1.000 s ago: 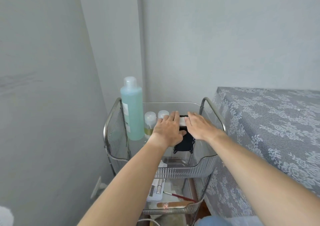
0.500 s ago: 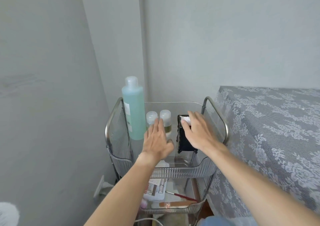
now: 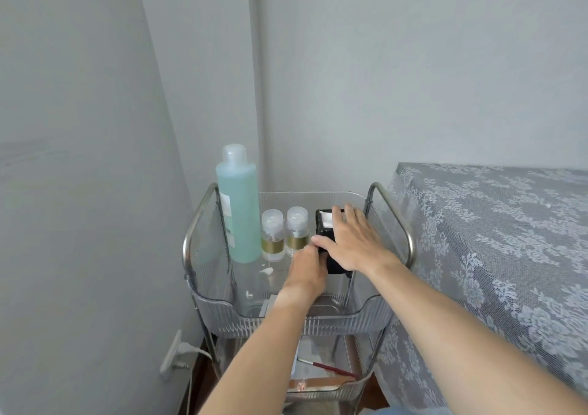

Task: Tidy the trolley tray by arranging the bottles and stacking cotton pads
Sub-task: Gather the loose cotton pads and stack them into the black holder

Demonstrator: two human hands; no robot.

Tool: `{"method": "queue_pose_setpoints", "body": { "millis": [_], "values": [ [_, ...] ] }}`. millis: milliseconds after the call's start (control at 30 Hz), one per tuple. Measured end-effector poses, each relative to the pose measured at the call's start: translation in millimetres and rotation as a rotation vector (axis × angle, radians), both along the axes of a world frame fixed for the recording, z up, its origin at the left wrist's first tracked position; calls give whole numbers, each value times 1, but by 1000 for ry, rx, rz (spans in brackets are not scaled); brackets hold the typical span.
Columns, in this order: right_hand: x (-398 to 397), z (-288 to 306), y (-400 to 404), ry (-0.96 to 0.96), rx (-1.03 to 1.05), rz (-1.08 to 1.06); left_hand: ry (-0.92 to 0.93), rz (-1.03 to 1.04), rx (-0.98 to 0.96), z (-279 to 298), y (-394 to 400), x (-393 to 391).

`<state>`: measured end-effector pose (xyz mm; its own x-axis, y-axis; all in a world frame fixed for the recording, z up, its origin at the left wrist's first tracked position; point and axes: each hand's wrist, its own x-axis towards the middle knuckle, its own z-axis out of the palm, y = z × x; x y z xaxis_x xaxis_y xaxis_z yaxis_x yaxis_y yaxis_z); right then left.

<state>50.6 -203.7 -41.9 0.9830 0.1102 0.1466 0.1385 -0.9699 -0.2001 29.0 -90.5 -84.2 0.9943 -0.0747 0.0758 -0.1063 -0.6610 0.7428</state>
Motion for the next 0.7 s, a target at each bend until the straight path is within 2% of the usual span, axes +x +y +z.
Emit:
{"method": "queue_pose_setpoints", "body": {
  "millis": [167,333,700],
  "values": [
    [16,0,-3,115,111,12,13,23,-36,-7,0,12],
    [30,2,-8,153,378,11,13,57,-106,-8,-1,25],
    [49,3,-6,128,249,-9,-27,89,-22,-11,0,46]
  ]
}}
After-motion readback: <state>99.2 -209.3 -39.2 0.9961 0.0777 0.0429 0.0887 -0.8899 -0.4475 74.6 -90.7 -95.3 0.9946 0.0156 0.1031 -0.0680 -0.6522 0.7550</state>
